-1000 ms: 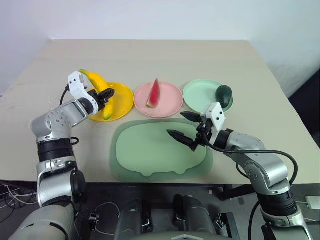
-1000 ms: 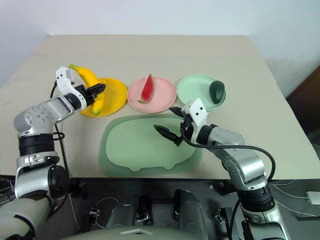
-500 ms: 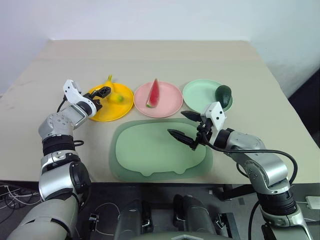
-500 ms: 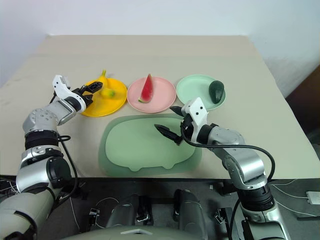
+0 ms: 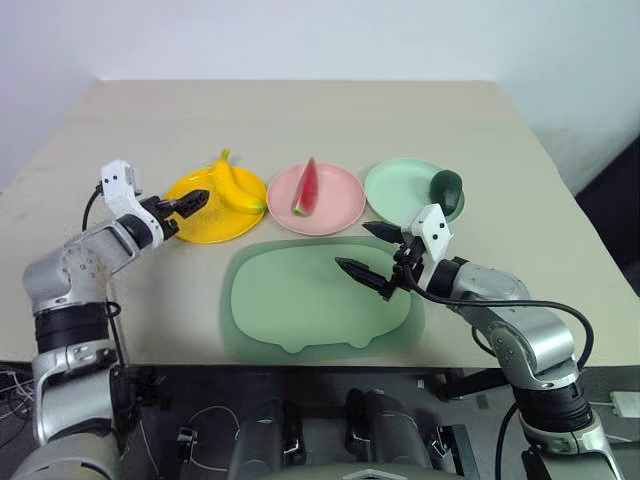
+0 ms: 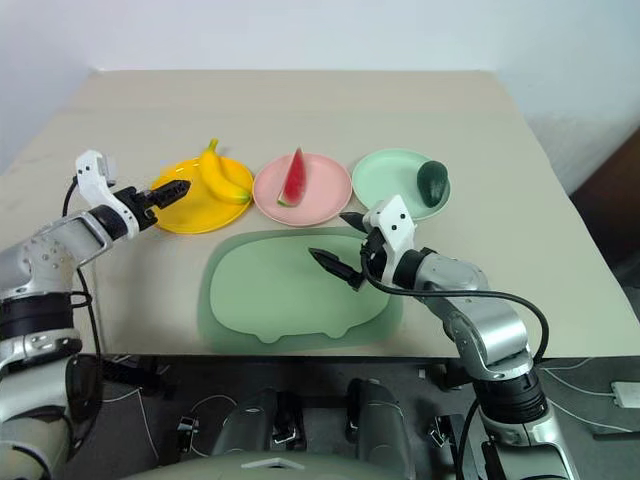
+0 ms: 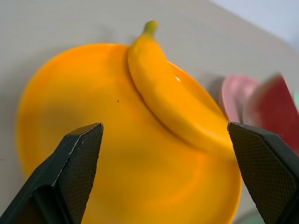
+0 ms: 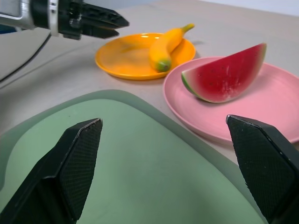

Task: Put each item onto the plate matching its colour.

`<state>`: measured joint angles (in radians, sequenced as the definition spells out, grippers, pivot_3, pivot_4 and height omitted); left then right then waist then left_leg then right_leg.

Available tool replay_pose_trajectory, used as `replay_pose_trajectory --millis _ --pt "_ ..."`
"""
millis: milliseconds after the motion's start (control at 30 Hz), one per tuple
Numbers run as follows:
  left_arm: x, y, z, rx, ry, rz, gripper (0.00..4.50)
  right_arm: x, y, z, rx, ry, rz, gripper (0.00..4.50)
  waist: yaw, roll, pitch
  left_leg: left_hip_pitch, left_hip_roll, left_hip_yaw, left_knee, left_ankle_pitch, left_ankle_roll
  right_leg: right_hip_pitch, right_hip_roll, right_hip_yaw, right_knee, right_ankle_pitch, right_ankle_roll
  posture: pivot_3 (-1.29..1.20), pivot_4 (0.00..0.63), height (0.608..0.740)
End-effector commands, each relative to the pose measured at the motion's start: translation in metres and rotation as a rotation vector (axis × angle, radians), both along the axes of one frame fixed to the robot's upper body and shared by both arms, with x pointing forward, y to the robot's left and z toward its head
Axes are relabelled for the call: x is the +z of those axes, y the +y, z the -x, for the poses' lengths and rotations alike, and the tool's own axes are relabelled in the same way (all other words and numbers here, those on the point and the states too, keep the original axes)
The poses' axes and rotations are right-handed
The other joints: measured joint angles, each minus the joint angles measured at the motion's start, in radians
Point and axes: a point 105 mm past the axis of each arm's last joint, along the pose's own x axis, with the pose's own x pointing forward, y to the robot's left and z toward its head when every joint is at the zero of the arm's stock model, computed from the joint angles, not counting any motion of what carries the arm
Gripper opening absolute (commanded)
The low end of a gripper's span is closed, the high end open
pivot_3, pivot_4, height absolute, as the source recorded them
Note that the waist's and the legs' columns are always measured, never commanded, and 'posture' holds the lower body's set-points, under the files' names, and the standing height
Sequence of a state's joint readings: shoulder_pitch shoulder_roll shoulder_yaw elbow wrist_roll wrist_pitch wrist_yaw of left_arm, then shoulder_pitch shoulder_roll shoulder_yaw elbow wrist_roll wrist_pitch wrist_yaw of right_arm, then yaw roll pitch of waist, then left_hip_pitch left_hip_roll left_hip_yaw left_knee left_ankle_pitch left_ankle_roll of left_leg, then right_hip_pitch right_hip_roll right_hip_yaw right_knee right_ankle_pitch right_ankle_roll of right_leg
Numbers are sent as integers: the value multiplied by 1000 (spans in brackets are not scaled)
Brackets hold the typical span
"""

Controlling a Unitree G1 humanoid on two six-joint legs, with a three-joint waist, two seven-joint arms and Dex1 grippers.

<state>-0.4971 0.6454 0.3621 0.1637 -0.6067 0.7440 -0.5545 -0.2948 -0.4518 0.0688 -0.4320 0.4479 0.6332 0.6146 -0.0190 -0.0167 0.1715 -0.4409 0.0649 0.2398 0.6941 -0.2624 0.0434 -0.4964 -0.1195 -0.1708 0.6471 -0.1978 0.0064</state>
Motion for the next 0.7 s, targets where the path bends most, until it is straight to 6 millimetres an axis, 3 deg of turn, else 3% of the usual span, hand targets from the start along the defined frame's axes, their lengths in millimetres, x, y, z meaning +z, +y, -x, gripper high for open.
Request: replay_pose_trajectory --millis 33,233,400,500,700 --pt "46 -15 31 -178 -291 -138 4475 13 -2 3 1 -54 -24 4500 2 0 0 0 0 0 0 0 0 0 0 0 0 0 0 0 150 696" --pt "24 -25 73 -358 -367 -329 4475 14 -8 9 15 -59 -45 4500 3 0 0 -1 0 0 -1 0 0 -1 -1 0 -2 0 -1 0 150 696" --pt "3 -28 100 -464 -395 -335 4475 14 -20 12 11 -59 -44 4500 5 0 0 -1 0 0 -2 -1 2 -2 -1 0 -3 -1 -1 0 150 696" --pt "-3 -31 106 -498 -399 -283 4475 16 -33 14 4 -54 -34 4500 8 1 0 -1 0 0 -2 -1 2 -1 -1 0 -6 -2 1 0 150 696" --pt "-13 -31 99 -505 -406 -269 4475 14 -50 19 -21 -47 -4 4500 5 1 0 -1 0 0 -5 -2 4 2 1 -1 -14 -1 0 0 150 696"
